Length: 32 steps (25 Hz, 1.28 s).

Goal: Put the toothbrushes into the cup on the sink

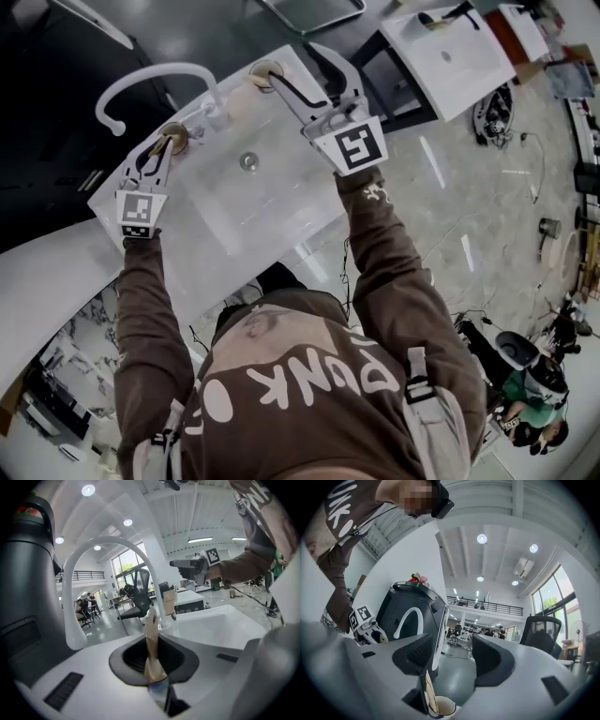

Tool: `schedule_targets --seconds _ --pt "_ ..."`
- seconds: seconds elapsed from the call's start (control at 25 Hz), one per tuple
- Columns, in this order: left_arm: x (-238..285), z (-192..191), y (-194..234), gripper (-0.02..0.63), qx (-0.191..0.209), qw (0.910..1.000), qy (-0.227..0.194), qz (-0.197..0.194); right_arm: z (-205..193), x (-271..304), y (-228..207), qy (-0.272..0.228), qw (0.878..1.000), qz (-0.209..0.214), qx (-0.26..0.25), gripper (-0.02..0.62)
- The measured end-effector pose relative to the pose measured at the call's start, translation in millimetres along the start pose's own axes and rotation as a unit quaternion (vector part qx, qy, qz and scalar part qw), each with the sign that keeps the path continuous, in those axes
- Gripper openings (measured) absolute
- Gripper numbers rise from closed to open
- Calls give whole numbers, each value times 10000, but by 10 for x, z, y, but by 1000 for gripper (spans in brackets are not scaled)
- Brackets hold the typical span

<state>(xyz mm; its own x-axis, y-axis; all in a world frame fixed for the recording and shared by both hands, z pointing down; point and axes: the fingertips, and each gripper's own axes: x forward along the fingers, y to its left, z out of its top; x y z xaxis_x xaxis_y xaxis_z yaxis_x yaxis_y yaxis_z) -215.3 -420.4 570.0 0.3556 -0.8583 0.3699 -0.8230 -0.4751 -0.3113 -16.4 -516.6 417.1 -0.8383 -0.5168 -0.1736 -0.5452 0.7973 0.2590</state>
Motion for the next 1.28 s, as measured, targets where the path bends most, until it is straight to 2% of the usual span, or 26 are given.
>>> schedule_targets --seconds 0.16,0.28,0.44,0.52,0.64,0.76,0.88,0.96,1.08,1.2,1.28 --pt "22 -32 63 36 -27 9998 -100 185 67 -62 16 -61 10000 -9 -25 250" --pt "-88 149 129 50 -96 9992 -180 334 129 -97 69 -103 9999 10 11 252" --pt "-357 544 180 162 -318 9966 -649 408 246 -158 145 -154 9999 -18 71 255" --pt "-499 749 175 189 -372 9946 -904 357 349 -185 201 -265 9996 -45 45 256" --pt "-790 1085 150 193 -338 9892 -1379 377 585 -227 349 -577 9983 -60 -71 261" --pt "-1076 1335 82 193 -249 9847 -1665 442 815 -346 502 -808 9965 -127 -184 268" --pt "-1449 1530 -93 193 -262 9822 -1795 484 884 -638 741 -275 9985 -47 -467 270" --pt "-1643 1733 -146 193 -193 9795 -1929 545 1114 -747 825 -415 9979 -113 -490 273" --pt "-1931 2045 -188 193 -105 9736 -2210 568 1317 -890 983 -5 9948 -68 -1013 276" --pt "-2373 2230 -341 193 -23 9668 -2522 414 1650 -1081 1354 -93 9925 -148 -1208 279" --pt "-2752 2268 -503 193 23 9637 -2656 261 1915 -1234 1707 -327 9931 -246 -1095 281"
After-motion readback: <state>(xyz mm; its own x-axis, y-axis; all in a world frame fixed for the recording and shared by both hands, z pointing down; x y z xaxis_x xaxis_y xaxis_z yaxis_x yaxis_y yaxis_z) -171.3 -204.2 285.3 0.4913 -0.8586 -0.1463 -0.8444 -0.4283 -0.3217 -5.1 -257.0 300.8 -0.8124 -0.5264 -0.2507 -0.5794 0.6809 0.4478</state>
